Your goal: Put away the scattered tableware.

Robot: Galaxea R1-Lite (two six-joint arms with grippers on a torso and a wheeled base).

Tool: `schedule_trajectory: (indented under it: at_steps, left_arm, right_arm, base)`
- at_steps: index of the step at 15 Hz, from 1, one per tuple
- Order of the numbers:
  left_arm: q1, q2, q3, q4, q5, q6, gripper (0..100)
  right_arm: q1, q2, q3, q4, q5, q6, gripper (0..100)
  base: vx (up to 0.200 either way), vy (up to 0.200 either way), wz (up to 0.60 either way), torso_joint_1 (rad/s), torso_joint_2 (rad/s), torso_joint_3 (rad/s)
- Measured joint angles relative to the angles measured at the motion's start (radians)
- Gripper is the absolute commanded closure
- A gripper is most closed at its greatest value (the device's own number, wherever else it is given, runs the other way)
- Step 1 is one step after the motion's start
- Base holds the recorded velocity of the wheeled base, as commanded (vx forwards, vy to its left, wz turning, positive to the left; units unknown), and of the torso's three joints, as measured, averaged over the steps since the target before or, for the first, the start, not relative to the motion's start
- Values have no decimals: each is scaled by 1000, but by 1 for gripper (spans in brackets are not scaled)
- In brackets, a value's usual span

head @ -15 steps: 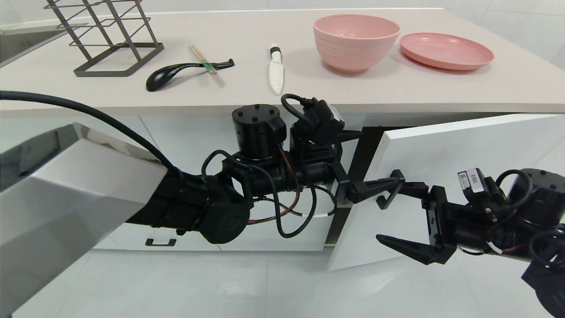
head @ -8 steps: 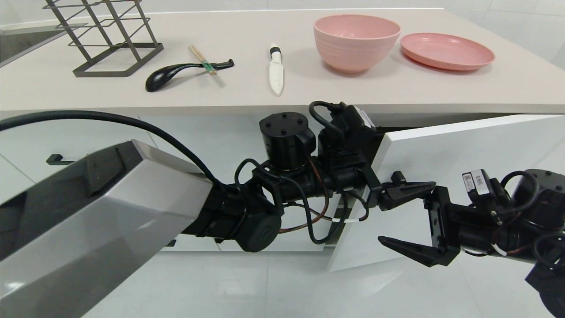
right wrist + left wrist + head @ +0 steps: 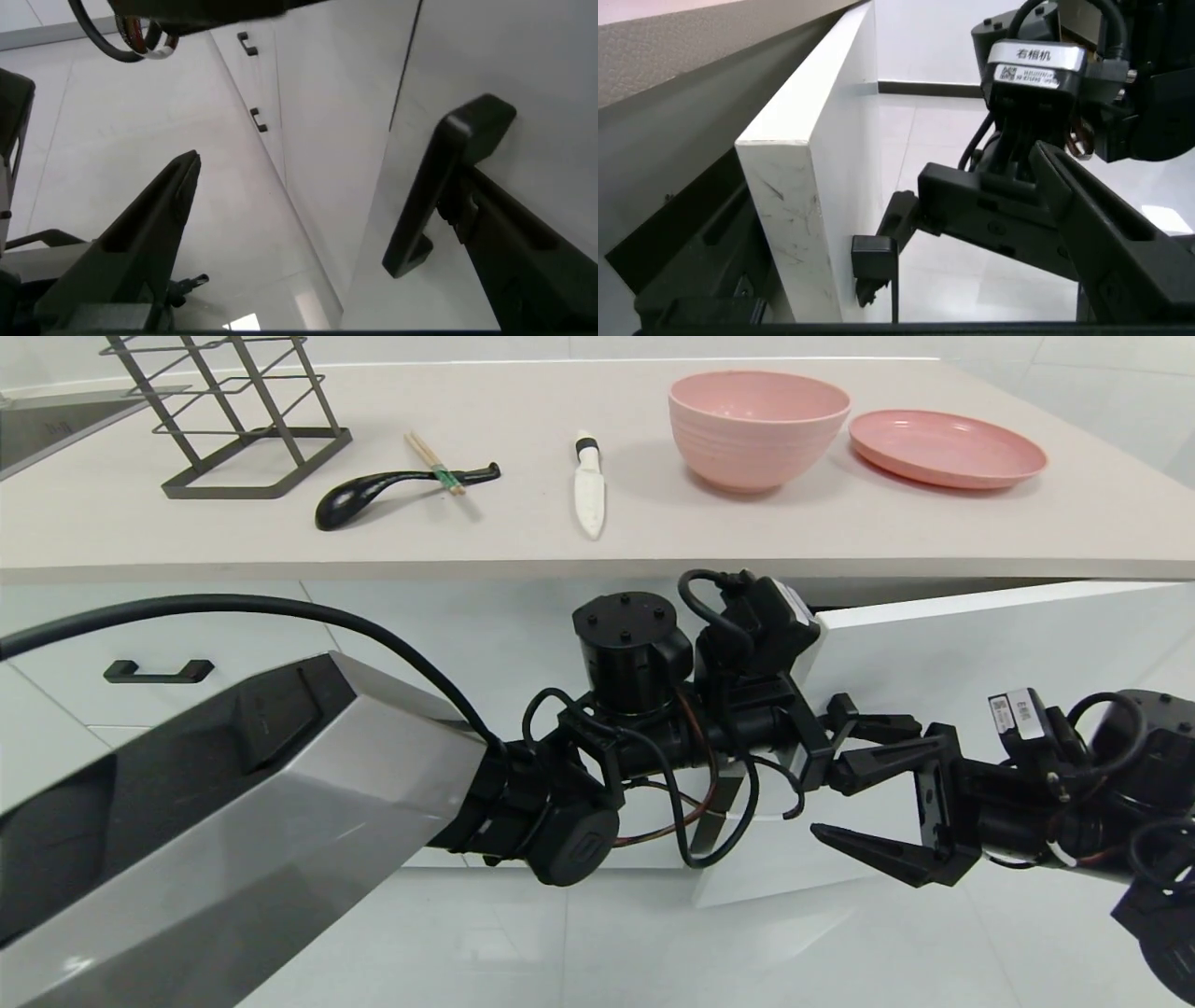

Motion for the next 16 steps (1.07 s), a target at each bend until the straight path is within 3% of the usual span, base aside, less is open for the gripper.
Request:
schedule_trajectory:
  at_steps: [4,7,16]
  left_arm:
    - [-14,15,-27,1,2,-1,0]
    - [-26,19,-37,-3,20,-56,0]
    - [-21,23,-36,1,84,-87,0]
  right_arm:
    - [-29,10,2,7,-9,2,0]
    - [-57,3,18,15,-79,-5,0]
    - [-93,-307,240,25,-179,-14,0]
  base:
    - [0,0,0,0,0,0]
    - [0,0,0,0,0,0]
    - [0,0,0,0,0,0]
